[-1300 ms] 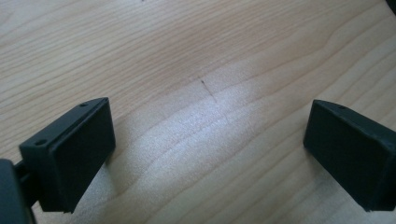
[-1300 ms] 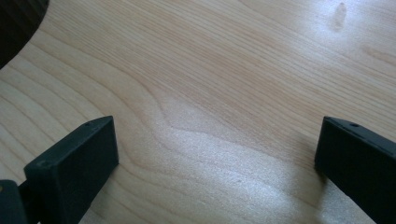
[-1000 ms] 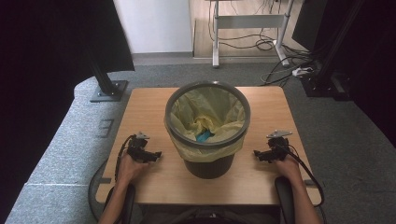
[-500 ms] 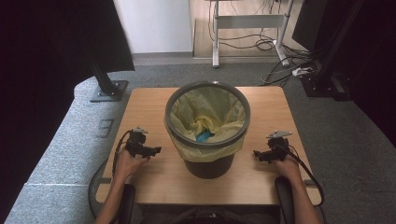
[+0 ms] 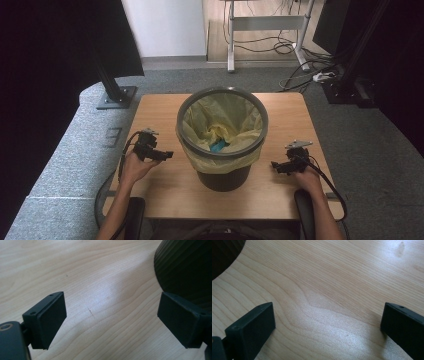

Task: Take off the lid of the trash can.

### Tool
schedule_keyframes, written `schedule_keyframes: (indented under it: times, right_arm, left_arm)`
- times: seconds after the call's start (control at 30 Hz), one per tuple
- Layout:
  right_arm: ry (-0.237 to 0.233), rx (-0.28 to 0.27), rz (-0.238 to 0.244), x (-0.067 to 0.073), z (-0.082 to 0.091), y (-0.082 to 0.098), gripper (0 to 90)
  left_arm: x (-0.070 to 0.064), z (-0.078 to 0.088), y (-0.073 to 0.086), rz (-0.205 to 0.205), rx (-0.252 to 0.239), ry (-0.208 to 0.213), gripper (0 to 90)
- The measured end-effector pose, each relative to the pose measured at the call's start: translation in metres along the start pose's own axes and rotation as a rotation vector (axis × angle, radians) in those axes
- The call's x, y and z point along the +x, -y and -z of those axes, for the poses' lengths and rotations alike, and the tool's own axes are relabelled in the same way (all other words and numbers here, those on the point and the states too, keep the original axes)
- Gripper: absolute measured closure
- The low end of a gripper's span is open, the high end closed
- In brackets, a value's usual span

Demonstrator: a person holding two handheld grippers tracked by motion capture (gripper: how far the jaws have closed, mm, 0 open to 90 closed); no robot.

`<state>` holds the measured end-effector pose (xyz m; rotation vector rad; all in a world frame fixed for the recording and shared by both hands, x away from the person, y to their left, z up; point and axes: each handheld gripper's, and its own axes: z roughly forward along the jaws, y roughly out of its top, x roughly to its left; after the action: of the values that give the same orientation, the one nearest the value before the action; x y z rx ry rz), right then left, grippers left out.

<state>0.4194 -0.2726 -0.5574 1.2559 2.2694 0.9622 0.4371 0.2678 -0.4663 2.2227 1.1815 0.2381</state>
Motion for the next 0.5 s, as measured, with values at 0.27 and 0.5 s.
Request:
schedule_keyframes:
  times: [0.27, 0.5]
  right_arm:
    - [-0.002, 0.002, 0.005, 0.0, 0.0, 0.0, 0.0]
    - [-0.003, 0.002, 0.006, 0.0, 0.0, 0.0, 0.0]
  left_arm:
    - [-0.002, 0.015, -0.021, -0.03, 0.002, -0.008, 10.7]
    - [-0.004, 0.031, -0.042, -0.05, -0.014, -0.005, 12.8]
